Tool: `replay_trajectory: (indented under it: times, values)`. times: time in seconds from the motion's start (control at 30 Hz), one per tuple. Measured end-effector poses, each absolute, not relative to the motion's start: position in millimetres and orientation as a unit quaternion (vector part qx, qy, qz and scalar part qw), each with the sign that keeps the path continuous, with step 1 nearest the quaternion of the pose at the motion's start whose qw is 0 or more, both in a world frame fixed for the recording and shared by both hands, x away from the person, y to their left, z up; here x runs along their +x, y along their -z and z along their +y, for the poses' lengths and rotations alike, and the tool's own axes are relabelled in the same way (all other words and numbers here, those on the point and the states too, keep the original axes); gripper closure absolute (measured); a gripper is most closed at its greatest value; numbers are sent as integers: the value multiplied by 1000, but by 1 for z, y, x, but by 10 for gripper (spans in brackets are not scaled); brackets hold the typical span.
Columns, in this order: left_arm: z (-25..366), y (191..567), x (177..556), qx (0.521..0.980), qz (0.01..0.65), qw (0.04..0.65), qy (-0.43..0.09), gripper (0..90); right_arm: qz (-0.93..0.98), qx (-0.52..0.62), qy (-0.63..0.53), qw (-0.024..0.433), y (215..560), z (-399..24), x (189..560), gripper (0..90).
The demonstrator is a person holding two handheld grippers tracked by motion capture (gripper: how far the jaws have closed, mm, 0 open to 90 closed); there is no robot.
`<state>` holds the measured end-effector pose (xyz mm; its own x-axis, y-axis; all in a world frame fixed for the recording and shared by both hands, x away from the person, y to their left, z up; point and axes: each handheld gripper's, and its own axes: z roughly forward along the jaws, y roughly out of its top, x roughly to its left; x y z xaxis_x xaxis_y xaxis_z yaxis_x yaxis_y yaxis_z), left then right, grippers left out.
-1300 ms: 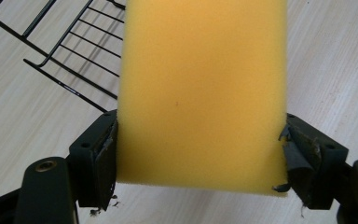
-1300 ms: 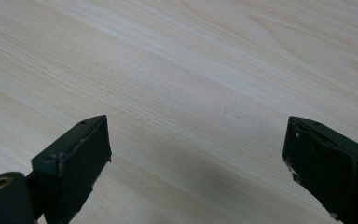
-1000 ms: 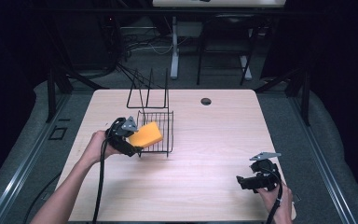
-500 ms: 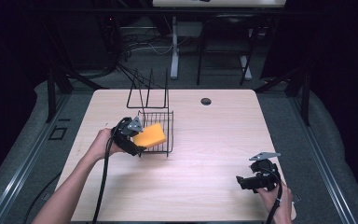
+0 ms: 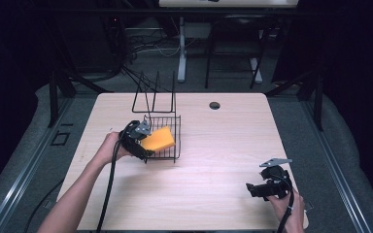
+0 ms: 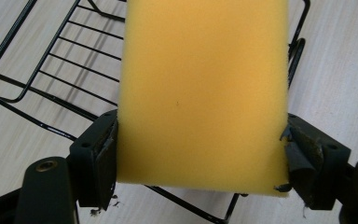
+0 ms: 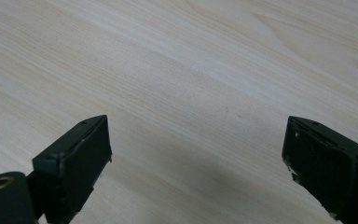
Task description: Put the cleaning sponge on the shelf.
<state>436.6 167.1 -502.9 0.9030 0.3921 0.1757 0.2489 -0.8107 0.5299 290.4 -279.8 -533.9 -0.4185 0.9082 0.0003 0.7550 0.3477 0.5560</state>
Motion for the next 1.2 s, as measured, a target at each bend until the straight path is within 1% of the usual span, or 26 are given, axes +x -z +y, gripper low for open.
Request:
replay_trajectory:
  times: [0.33,0.4,0.63,0.7,0.83,0.97,1.03,1.13,1.2]
  values:
    - [163,509,441,950,160,234,-135,223,808,514,-245,155,534,-279,291,76]
    - [163,510,442,949,160,239,-129,222,808,513,-246,153,534,-279,291,76]
    - [163,514,445,949,162,237,-133,218,807,513,-248,156,534,-278,292,76]
    - [162,516,446,952,160,228,-130,215,809,511,-246,154,534,-277,293,76]
    - [161,516,447,950,159,234,-130,207,809,509,-248,156,533,-276,293,76]
    - [161,517,447,949,163,238,-123,141,811,508,-246,154,534,-276,293,76]
    - [162,517,447,947,168,246,-123,137,811,508,-246,154,534,-276,293,76]
    - [164,516,446,943,175,254,-125,96,810,509,-248,156,533,-276,293,76]
    - [165,514,445,938,180,265,-133,90,810,509,-247,156,533,-276,293,76]
